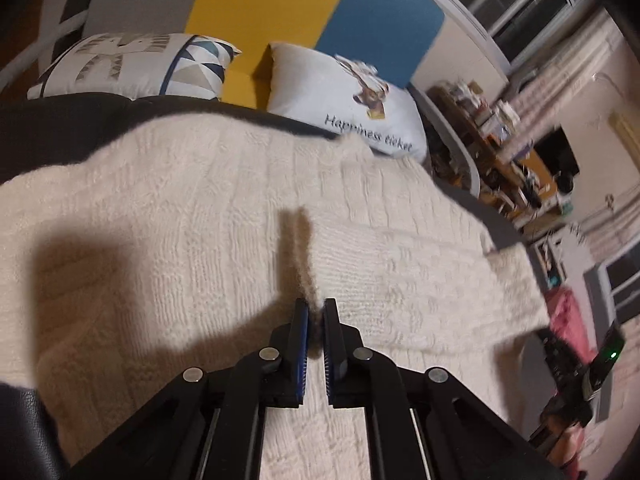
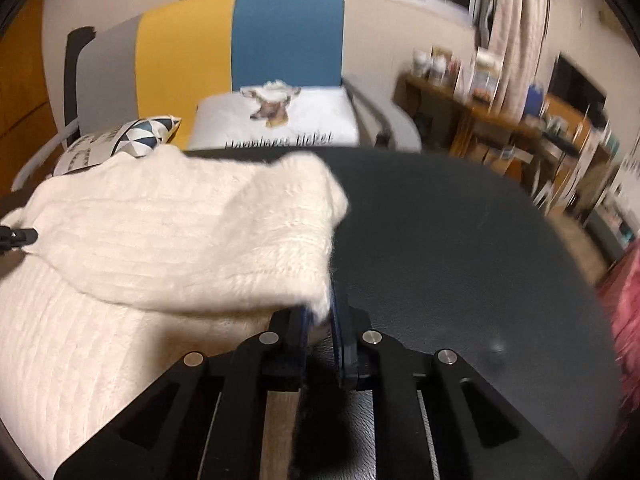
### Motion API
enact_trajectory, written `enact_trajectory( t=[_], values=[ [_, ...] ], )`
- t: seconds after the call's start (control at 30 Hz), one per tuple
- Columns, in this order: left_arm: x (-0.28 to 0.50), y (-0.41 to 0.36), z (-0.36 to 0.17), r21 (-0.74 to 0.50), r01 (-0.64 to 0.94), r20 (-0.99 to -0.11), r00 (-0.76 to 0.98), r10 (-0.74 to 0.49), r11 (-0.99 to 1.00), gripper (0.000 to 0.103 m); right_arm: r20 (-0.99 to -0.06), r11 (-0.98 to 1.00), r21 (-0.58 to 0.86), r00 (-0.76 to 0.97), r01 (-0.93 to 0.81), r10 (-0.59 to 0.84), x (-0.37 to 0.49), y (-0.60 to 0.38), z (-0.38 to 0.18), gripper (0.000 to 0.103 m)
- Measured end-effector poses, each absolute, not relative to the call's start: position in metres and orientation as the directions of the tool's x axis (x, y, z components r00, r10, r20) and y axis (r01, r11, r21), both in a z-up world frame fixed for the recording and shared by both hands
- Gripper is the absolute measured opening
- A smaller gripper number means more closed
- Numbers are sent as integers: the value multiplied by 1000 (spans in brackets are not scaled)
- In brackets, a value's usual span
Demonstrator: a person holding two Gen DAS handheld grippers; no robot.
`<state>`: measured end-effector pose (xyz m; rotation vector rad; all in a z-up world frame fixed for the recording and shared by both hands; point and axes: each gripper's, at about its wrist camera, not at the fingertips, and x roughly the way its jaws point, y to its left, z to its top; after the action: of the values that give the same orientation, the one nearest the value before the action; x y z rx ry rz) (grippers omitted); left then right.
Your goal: Fold clothes
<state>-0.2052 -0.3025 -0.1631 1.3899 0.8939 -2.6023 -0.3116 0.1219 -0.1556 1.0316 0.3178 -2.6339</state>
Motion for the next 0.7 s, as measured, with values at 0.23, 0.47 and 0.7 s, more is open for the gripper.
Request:
enact_trajectory(
  t=[0.23, 0.47, 0.7],
  values=[
    [-192, -324, -175, -607, 318, -724, -600, 341, -729, 9, -748, -931, -134, -651, 339, -130, -313, 121, -181, 11],
    [-224, -337, -180, -668, 342, -709, -560, 428, -661, 20, -740, -930, -140, -660, 341, -131, -312, 120, -175, 11],
    [-201, -319, -126, -555, 239, -696, -657, 288, -797, 5, -721, -932, -123, -676, 342, -152, -311, 122, -164, 11]
  ],
)
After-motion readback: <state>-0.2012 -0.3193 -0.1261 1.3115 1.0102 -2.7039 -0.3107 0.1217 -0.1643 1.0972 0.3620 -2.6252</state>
